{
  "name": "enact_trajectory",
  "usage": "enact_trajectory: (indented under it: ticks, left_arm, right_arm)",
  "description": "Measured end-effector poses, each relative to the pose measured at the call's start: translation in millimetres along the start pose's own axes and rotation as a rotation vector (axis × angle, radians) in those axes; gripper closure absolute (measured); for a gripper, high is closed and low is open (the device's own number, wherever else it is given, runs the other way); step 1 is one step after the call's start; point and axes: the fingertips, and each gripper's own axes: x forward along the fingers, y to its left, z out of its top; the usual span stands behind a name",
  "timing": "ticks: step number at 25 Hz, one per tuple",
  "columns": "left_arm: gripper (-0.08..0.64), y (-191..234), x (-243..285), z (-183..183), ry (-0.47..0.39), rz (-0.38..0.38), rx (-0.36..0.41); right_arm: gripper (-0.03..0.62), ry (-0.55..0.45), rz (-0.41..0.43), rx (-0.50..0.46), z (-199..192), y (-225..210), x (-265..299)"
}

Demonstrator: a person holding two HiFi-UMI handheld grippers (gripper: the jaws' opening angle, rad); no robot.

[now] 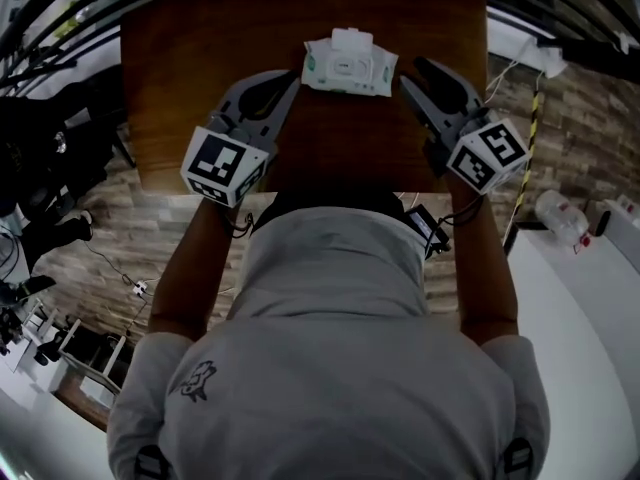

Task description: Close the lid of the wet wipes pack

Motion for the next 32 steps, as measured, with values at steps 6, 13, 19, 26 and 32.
enact_trajectory:
  ticks: [6,13,19,26,32]
  left_arm:
    - [0.546,9,26,-29,0.058,-0.017,-0.027]
    - [0.547,15,55,-66,0.147,-0.050,-0.027]
    - [0.546,20,77,-89,0.181,-0.057,-0.055]
    - [0.546,34,99,-128,0.237,-0.066,-0.105]
    - [0.546,43,114,-149,0.272,-0.061,-0.120]
  right_arm:
    - [0.431,0.027,0.018,0.046,-15,-25,19]
    - [0.430,0.059,0.027,0.078,-32,-57,42]
    - [0.430,0.096,0.043,0.107,-48,-73,60]
    - [0.430,0.144,0.068,0.166,-83,-95,86]
    - [0.430,0.179,0.063,0.200,-102,-107,102]
